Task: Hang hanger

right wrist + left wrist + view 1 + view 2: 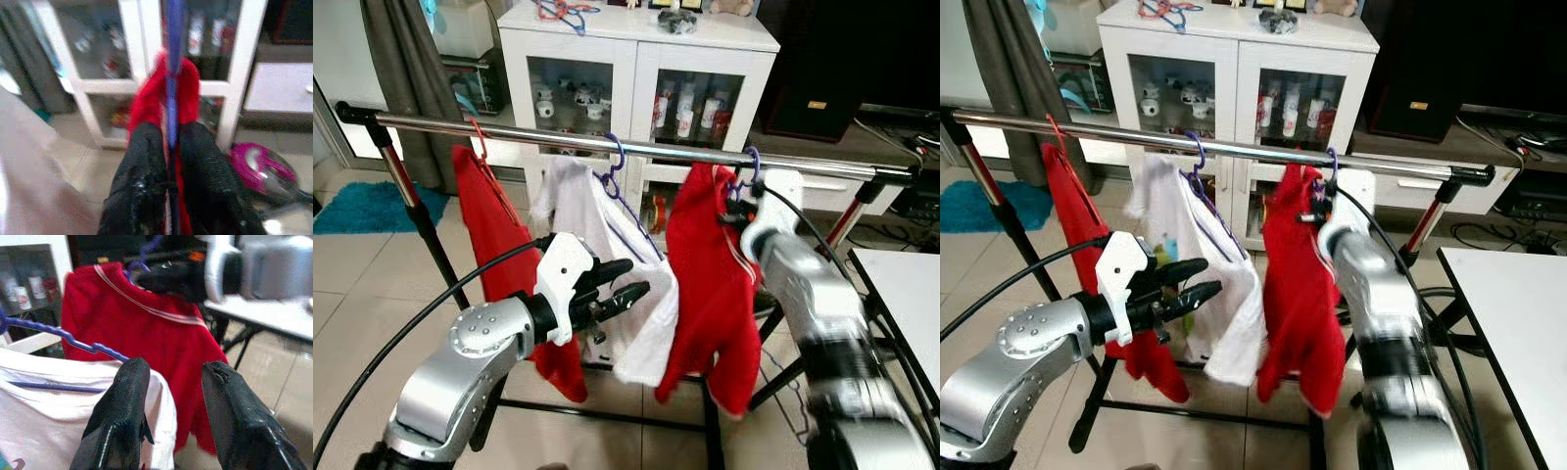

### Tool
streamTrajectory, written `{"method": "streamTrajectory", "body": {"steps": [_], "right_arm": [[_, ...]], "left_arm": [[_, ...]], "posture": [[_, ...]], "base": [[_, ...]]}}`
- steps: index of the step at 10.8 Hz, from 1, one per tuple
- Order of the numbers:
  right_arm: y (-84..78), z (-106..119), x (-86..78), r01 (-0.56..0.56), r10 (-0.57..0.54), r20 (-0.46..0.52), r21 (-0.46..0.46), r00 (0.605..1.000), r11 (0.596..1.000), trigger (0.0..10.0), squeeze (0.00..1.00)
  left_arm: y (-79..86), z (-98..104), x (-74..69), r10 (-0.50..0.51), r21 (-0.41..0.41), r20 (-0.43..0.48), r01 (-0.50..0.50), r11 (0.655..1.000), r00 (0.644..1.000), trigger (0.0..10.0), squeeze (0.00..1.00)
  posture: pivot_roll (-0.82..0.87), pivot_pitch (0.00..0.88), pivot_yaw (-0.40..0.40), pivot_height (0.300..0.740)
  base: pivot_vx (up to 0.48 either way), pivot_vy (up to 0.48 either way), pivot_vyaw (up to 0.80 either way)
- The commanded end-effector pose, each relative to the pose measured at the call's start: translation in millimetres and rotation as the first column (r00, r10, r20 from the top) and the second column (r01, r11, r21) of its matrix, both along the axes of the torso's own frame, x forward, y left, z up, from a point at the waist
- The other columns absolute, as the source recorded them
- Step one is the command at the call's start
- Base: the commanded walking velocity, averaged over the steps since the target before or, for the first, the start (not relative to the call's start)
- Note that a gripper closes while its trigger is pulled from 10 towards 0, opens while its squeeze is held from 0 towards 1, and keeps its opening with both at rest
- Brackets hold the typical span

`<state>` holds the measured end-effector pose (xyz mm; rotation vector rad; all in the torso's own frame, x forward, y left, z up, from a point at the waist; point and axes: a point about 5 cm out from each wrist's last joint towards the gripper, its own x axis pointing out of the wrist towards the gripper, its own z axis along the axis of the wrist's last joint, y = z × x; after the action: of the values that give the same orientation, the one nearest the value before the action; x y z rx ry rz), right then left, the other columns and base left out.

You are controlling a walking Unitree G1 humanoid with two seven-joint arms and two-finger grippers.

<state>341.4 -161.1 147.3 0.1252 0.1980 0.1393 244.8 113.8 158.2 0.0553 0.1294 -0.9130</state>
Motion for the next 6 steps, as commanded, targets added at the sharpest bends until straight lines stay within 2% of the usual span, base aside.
{"method": "streamTrajectory", "body": {"steps": [1, 2, 3, 4, 5, 6], "right_arm": [[-1.6, 17, -7.0, -0.028, 0.026, 0.070, 0.030, 0.997, 0.999, 10.0, 1.00], [-1.3, 22, -14.1, -0.057, 0.054, 0.097, 0.026, 0.994, 0.998, 10.0, 1.00], [0.3, 30, -36.6, -0.134, 0.130, 0.144, 0.014, 0.981, 0.991, 10.0, 1.00], [-0.2, 36, -52.2, -0.161, 0.159, 0.171, -0.001, 0.972, 0.987, 10.0, 1.00], [1.4, 43, -73.7, -0.207, 0.200, 0.193, 0.018, 0.961, 0.978, 10.0, 1.00], [1.4, 40, -88.5, -0.211, 0.200, 0.185, 0.046, 0.962, 0.976, 10.0, 1.00]], "left_arm": [[2.7, 2, 0.4, 0.026, -0.016, 0.006, -0.026, 1.000, 1.000, 10.0, 0.00], [2.7, 2, -0.4, 0.028, -0.017, 0.005, -0.028, 0.999, 1.000, 10.0, 0.00], [3.0, 1, -3.8, 0.038, -0.030, -0.002, -0.038, 0.999, 0.999, 10.0, 0.00], [3.8, 1, -7.1, 0.047, -0.034, -0.008, -0.047, 0.998, 0.999, 10.0, 0.00], [6.3, 1, -9.9, 0.099, -0.064, -0.021, -0.101, 0.993, 0.995, 10.0, 0.00], [11.2, 1, -9.7, 0.180, -0.075, -0.009, -0.180, 0.981, 0.984, 10.0, 0.00]], "posture": [[0.13, 0.000, -0.036, 0.740], [0.13, 0.000, -0.038, 0.740], [0.12, 0.000, -0.041, 0.740], [0.12, 0.000, -0.043, 0.740], [0.11, 0.000, -0.042, 0.740], [0.09, 0.000, -0.041, 0.740]], "base": [[0.000, 0.000, 0.00], [0.000, 0.000, 0.00], [0.000, 0.000, 0.00], [0.000, 0.000, 0.00], [0.000, 0.000, 0.00], [0.000, 0.000, 0.00]]}}
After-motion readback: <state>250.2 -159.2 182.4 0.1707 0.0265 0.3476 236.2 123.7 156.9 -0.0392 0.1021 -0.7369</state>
